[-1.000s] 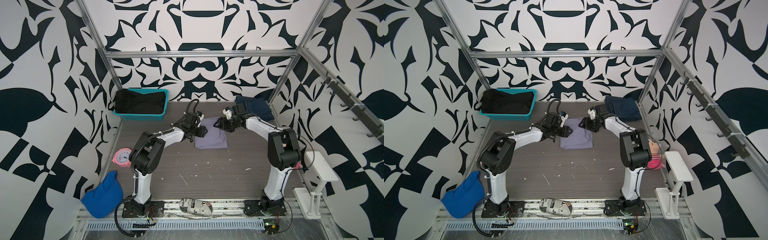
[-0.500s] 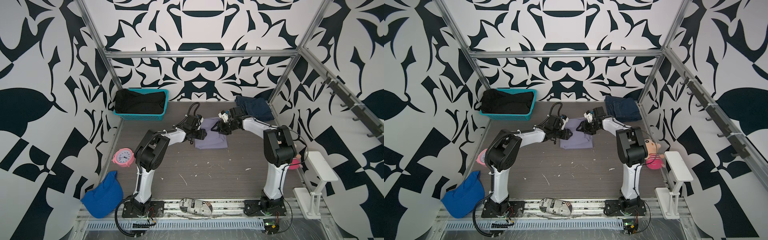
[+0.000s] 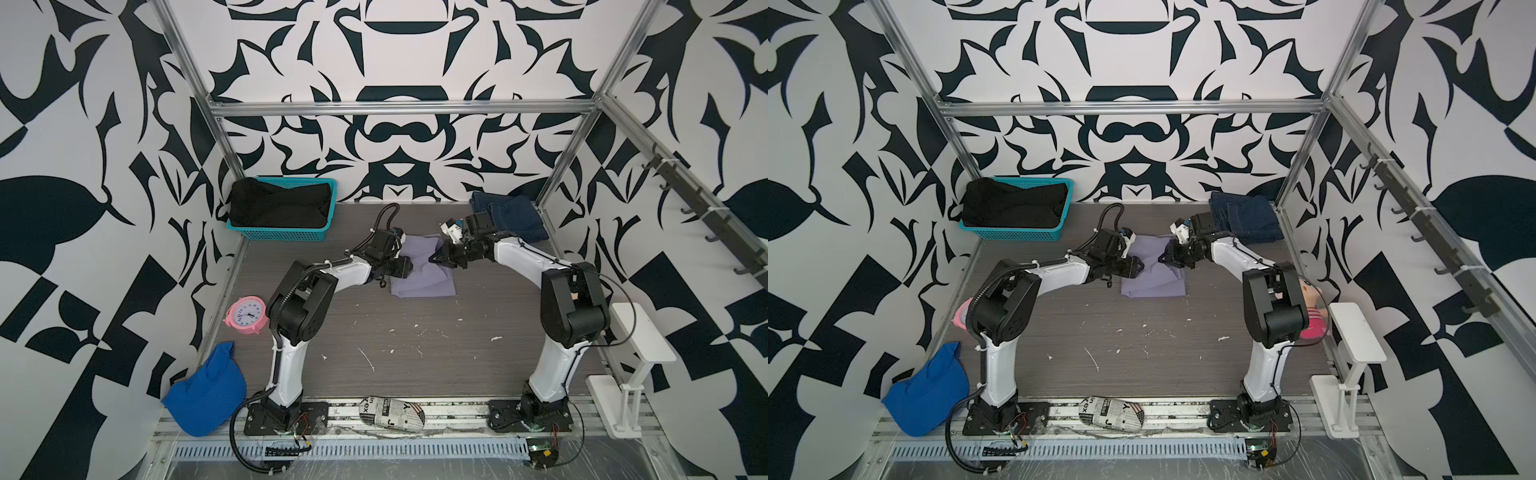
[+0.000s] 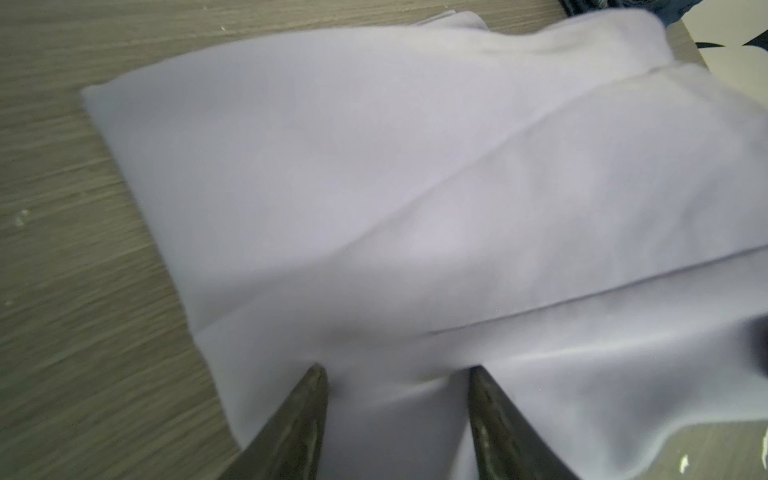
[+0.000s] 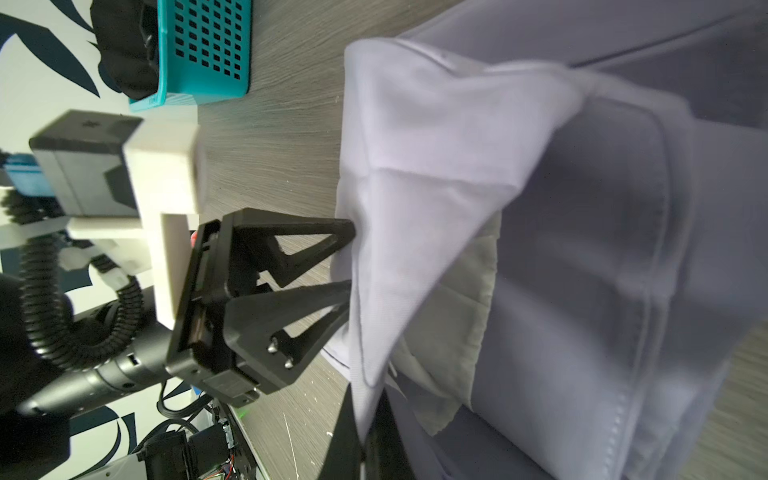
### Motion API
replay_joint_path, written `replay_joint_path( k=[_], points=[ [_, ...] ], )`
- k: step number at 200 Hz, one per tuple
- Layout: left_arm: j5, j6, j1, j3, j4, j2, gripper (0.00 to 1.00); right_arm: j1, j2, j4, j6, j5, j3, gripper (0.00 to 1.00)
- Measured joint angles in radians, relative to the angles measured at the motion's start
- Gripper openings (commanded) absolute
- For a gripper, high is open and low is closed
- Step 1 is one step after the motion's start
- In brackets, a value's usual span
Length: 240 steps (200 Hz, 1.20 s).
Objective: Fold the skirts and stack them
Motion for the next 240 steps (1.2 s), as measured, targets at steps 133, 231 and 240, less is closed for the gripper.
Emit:
replay_joint_path(
  k=[133,231,240],
  points=[
    [-0.033,0.013,0.000,-0.035,-0.054,-0.249,0.58,-0.018,0.060,-0.130,-0.036,0.239,0.051,0.41],
    [0.047,-0.101,-0.022,-0.210,0.113,-0.210,0.04,0.029,-0.079,0.040,0.027,0.065,-0.089,0.00],
    [0.052,-0.116,-0.027,-0.241,0.140,-0.200,0.05,0.034,-0.054,0.076,0.035,0.044,-0.139,0.00]
  ],
)
